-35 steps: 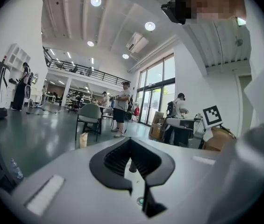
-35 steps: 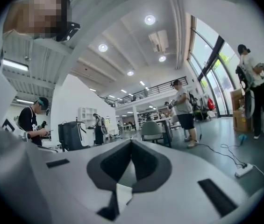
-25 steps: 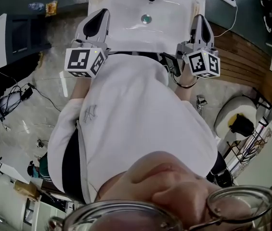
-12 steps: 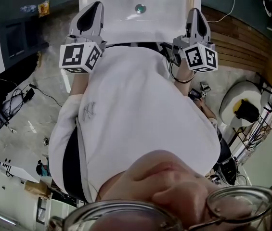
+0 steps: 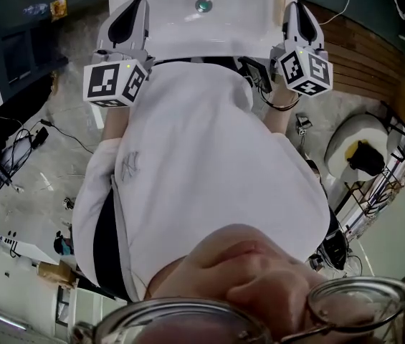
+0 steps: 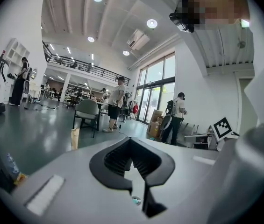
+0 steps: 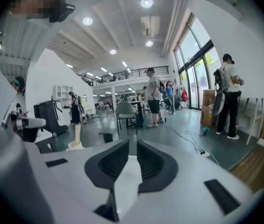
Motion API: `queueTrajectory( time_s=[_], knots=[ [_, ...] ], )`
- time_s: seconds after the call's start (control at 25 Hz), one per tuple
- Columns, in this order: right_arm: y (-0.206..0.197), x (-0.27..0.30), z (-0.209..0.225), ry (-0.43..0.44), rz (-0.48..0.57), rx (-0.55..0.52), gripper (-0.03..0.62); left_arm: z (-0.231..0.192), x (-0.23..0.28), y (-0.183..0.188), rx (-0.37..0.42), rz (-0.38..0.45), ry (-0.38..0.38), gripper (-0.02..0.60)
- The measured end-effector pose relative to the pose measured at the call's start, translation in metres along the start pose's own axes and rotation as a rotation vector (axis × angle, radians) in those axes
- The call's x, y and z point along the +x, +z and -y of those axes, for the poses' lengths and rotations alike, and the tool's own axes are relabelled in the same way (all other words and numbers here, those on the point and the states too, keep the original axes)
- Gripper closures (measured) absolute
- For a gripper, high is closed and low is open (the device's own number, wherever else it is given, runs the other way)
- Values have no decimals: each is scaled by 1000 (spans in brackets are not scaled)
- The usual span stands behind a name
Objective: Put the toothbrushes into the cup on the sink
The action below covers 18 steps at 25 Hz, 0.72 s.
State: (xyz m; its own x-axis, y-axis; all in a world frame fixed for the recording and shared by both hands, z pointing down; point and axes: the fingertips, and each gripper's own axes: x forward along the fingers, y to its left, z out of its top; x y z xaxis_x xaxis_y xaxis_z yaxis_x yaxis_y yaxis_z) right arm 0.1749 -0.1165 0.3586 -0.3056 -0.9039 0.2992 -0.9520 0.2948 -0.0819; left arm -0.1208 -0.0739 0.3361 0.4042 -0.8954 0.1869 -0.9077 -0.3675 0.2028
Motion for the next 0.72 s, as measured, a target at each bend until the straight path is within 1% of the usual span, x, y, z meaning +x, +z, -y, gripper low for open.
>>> queueTrajectory(
  time_s=[0.04, 0.08, 0.12, 0.2, 0.32, 0.4, 0.6, 0.72],
  knots=[
    [-6, 4, 8, -16, -41, -33, 560, 1, 2, -1, -1, -1, 1, 574],
    [-13, 9, 16, -31, -86, -69, 504, 2, 3, -1, -2, -2, 3, 574],
    [-20, 14, 23, -46, -131, -105, 488, 2, 4, -1, -3, -3, 5, 574],
    [-34, 23, 37, -74, -211, -165, 479, 1, 6, -1, -5, -4, 11, 574],
    [-53, 35, 57, -96, -310, -213, 476, -1, 7, -1, -5, -1, 24, 575],
    [-65, 42, 69, -97, -364, -216, 476, -1, 8, -1, -8, 1, 34, 574],
    [-91, 65, 86, -56, -460, -161, 476, -1, 11, -7, -16, -10, 58, 574],
    [-99, 78, 93, -32, -492, -158, 477, 2, 16, -8, -23, -18, 76, 574]
  ],
)
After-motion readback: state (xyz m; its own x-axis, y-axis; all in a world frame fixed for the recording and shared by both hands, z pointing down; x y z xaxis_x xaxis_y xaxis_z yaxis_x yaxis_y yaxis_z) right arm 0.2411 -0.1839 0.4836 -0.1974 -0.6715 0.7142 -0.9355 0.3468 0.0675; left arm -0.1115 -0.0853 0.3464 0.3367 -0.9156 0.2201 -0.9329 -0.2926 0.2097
